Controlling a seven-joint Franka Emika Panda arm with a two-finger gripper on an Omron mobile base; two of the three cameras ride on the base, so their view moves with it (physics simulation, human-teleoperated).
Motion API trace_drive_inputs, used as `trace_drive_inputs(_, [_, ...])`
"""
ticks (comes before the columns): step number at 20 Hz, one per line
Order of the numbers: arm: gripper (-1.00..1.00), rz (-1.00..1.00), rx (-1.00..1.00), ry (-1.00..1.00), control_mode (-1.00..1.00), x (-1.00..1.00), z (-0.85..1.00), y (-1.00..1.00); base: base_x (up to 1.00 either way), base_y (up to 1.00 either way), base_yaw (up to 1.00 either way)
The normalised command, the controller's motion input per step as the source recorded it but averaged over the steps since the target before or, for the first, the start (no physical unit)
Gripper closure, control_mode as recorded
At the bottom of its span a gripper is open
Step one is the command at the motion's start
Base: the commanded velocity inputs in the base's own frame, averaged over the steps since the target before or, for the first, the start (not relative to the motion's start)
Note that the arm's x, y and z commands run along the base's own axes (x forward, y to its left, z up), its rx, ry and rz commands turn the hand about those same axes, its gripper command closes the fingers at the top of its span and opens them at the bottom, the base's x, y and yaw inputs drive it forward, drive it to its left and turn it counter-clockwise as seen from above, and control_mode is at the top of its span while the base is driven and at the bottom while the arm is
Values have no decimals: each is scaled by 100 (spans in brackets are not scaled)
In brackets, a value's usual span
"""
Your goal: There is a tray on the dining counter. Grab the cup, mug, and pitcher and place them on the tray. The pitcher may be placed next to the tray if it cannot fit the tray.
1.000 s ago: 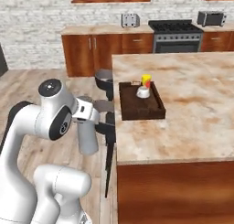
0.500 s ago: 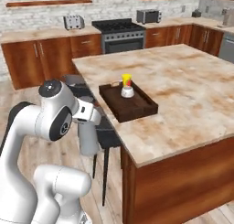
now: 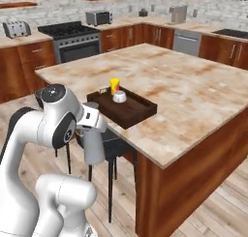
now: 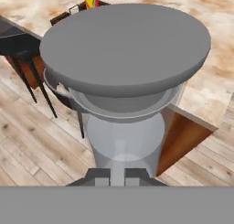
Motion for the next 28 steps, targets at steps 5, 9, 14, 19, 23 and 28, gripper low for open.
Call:
trace_drive_inputs(5, [100, 0, 0, 0, 100, 0, 0, 0, 0, 88, -58])
trace_drive_inputs(9, [100, 0, 0, 0, 100, 0, 0, 0, 0, 89, -60])
trace_drive_inputs(14, [100, 0, 0, 0, 100, 0, 0, 0, 0, 82, -49])
trace_drive_inputs(19, [100, 0, 0, 0, 100, 0, 0, 0, 16, 80, -17])
trace_drive_inputs(23, [100, 0, 0, 0, 100, 0, 0, 0, 14, 76, -13])
trace_drive_inputs(28, [100, 0, 0, 0, 100, 0, 0, 0, 50, 14, -13])
